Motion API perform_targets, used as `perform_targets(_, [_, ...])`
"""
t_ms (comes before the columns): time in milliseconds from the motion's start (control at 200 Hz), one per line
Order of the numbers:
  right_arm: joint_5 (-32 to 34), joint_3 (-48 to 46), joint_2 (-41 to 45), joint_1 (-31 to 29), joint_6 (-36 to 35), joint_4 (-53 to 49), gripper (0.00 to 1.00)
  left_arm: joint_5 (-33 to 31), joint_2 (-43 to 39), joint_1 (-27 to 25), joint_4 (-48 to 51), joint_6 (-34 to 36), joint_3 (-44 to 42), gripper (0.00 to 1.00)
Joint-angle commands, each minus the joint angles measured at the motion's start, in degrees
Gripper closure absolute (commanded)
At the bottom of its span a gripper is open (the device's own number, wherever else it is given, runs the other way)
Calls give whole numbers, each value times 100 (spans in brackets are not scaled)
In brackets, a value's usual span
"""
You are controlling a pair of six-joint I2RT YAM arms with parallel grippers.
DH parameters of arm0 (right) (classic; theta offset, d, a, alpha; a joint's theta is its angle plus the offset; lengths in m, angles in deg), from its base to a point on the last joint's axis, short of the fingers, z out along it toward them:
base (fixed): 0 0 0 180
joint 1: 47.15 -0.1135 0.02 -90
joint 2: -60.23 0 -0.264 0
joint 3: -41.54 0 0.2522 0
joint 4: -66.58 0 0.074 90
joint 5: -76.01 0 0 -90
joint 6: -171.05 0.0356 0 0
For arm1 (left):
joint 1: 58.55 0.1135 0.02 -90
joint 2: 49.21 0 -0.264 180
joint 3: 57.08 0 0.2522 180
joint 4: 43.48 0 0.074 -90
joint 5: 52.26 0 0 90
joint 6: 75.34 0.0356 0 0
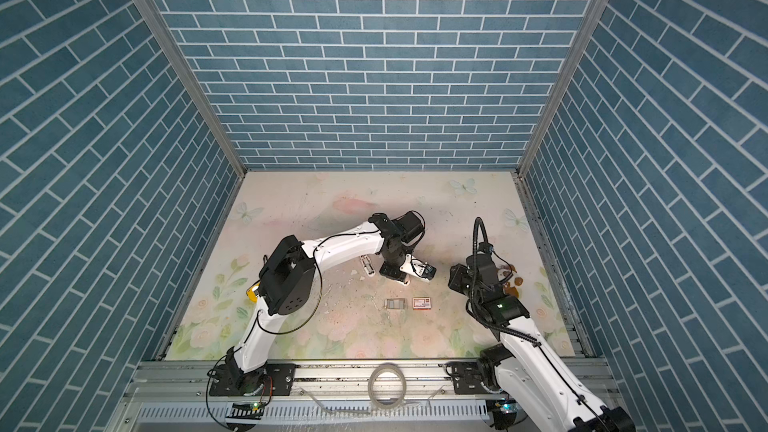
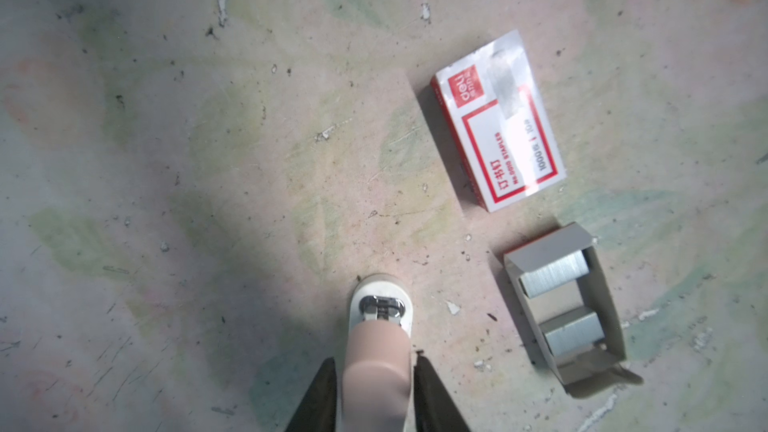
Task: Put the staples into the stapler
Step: 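Lift the stapler with the left gripper while the right gripper moves toward it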
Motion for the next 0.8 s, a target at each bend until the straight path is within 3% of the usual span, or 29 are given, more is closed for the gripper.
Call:
perform_targets(0, [-29, -50, -31, 29, 157, 92, 61, 14, -207, -80, 49, -76, -137, 61])
perform_targets(145, [-29, -76, -33, 29, 157, 113, 62, -22, -233, -104, -80, -123, -220, 61])
perform_targets(335, [-42, -86, -11, 38, 151, 112, 63, -41, -259, -123, -199, -225, -235, 68])
perform_targets(575, [-60, -95, -13, 31, 143, 127, 65, -92, -250, -134, -152, -234, -216, 87])
perform_targets(795, [-178, -86, -135, 47, 122, 178, 67, -127, -338, -121, -104, -300, -268, 98])
